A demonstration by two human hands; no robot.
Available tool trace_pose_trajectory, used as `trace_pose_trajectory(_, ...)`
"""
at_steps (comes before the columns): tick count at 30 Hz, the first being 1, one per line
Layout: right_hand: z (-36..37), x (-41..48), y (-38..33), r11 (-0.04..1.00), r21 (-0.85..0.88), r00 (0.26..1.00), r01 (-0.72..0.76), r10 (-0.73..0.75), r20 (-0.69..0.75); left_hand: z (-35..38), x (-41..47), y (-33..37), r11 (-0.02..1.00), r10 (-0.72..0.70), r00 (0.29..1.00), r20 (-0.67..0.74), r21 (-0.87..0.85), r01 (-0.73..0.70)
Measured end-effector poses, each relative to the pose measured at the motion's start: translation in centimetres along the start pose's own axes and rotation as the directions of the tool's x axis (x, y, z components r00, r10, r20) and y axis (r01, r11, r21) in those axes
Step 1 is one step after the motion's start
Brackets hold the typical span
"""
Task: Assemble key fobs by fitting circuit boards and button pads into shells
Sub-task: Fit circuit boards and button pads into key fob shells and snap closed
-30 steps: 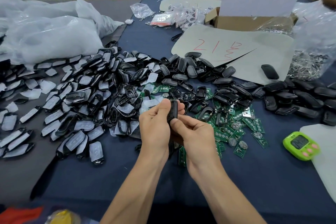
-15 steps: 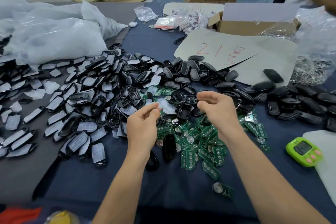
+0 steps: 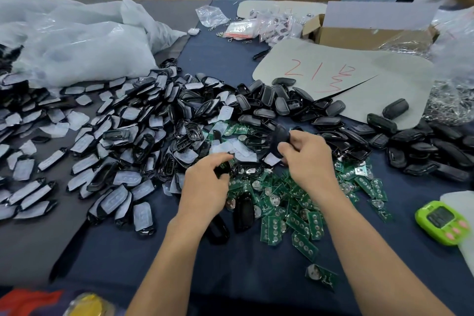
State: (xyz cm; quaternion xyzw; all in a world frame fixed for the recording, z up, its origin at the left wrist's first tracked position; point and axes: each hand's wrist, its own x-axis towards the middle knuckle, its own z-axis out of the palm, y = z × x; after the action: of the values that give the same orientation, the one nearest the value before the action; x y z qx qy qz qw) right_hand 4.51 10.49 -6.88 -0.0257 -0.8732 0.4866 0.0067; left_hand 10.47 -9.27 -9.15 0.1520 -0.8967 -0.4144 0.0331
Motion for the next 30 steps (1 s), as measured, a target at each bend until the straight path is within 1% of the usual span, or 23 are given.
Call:
trace_pose_trajectory(2,-0.2,-0.6,-0.3,0.957,0.271,0.995,-0.103,0.096,0.036,0.0,0.1,0.2,1.000,0.013,1.000,-0.014,0.020,-0.013)
trace_pose_trajectory(3,-0.3,-1.0,-0.4,0.933,0.337,0.992,-0.125,0.110,0.063,-0.1,0.0,0.4,1.000,0.021,0.999,-0.033,-0.003,-0.021)
trace_pose_trajectory(4,-0.3,-1.5,-0.3,0.933,0.340,0.993,-0.114,0.093,0.079,-0.1,-0.3,0.8,0.997,0.025,0.998,-0.053,-0.067,-0.029)
trace_pose_trajectory(5,-0.2,-1.9,-0.2,0.951,0.298,0.996,-0.078,0.059,0.073,-0.2,-0.5,1.2,0.989,0.042,0.997,-0.062,-0.141,-0.051)
trace_pose_trajectory(6,-0.1,-2.4,-0.3,0.972,0.235,0.999,-0.022,0.010,0.050,-0.1,-0.8,1.7,0.971,0.068,0.997,-0.040,-0.228,-0.075)
trace_pose_trajectory(7,0.1,-2.9,-0.4,0.983,0.178,0.999,0.038,-0.043,0.022,0.1,-1.1,2.5,0.938,0.078,0.997,0.024,-0.341,-0.065)
trace_pose_trajectory(8,0.3,-3.6,-0.7,0.984,0.143,0.995,0.103,-0.103,-0.007,0.3,-1.4,3.3,0.881,0.052,0.992,0.118,-0.473,0.010)
trace_pose_trajectory(9,0.5,-4.2,-1.0,0.978,0.114,0.984,0.177,-0.173,-0.040,0.5,-1.7,4.0,0.799,0.010,0.976,0.219,-0.588,0.124)
trace_pose_trajectory(10,0.8,-4.8,-1.1,0.962,0.072,0.963,0.264,-0.258,-0.079,0.7,-1.8,4.4,0.722,-0.029,0.959,0.281,-0.658,0.214)
trace_pose_trajectory(11,1.0,-5.2,-1.0,0.933,0.026,0.928,0.360,-0.355,-0.113,0.7,-1.8,4.6,0.647,-0.065,0.946,0.318,-0.708,0.283)
trace_pose_trajectory(13,1.1,-5.9,-0.3,0.861,-0.066,0.852,0.504,-0.508,-0.126,0.5,-1.4,4.3,0.569,-0.090,0.926,0.368,-0.744,0.351)
trace_pose_trajectory(14,1.0,-6.2,-0.2,0.847,-0.082,0.840,0.525,-0.531,-0.112,0.3,-1.3,4.0,0.561,-0.079,0.917,0.391,-0.743,0.365)
trace_pose_trajectory(15,0.9,-6.4,0.0,0.856,-0.059,0.852,0.513,-0.517,-0.087,0.1,-1.3,3.8,0.569,-0.074,0.911,0.405,-0.733,0.372)
trace_pose_trajectory(17,0.5,-6.8,-0.2,0.917,0.019,0.917,0.398,-0.396,-0.048,0.0,-1.3,3.4,0.618,-0.123,0.929,0.348,-0.706,0.346)
trace_pose_trajectory(18,0.2,-6.9,-0.1,0.942,0.008,0.941,0.336,-0.335,-0.043,0.1,-1.2,3.1,0.632,-0.166,0.939,0.302,-0.698,0.336)
trace_pose_trajectory(19,0.0,-7.0,0.0,0.950,-0.073,0.951,0.304,-0.307,-0.031,0.2,-1.2,2.8,0.631,-0.207,0.942,0.266,-0.699,0.336)
trace_pose_trajectory(20,-0.2,-7.0,0.2,0.927,-0.227,0.952,0.299,-0.306,0.007,0.2,-1.2,2.5,0.628,-0.225,0.944,0.240,-0.705,0.329)
trace_pose_trajectory(21,-0.4,-7.0,0.3,0.874,-0.380,0.951,0.304,-0.300,0.070,0.3,-1.3,2.3,0.635,-0.226,0.950,0.217,-0.706,0.313)
trace_pose_trajectory(22,-0.6,-7.0,0.4,0.820,-0.485,0.952,0.306,-0.277,0.132,0.3,-1.4,2.0,0.650,-0.220,0.955,0.200,-0.700,0.296)
trace_pose_trajectory(24,-0.9,-6.9,0.6,0.770,-0.546,0.942,0.329,-0.229,0.244,0.5,-1.6,1.9,0.676,-0.212,0.962,0.174,-0.685,0.273)
trace_pose_trajectory(26,-1.0,-6.7,0.7,0.738,-0.571,0.927,0.359,-0.214,0.307,0.8,-1.8,1.9,0.682,-0.228,0.962,0.152,-0.680,0.270)
trace_pose_trajectory(28,-0.9,-6.4,0.8,0.746,-0.578,0.938,0.332,-0.198,0.283,1.0,-1.8,2.1,0.710,-0.262,0.958,0.120,-0.648,0.275)
trace_pose_trajectory(30,-0.7,-6.2,1.0,0.781,-0.564,0.962,0.269,-0.192,0.192,1.2,-1.8,2.1,0.756,-0.267,0.960,0.087,-0.598,0.265)
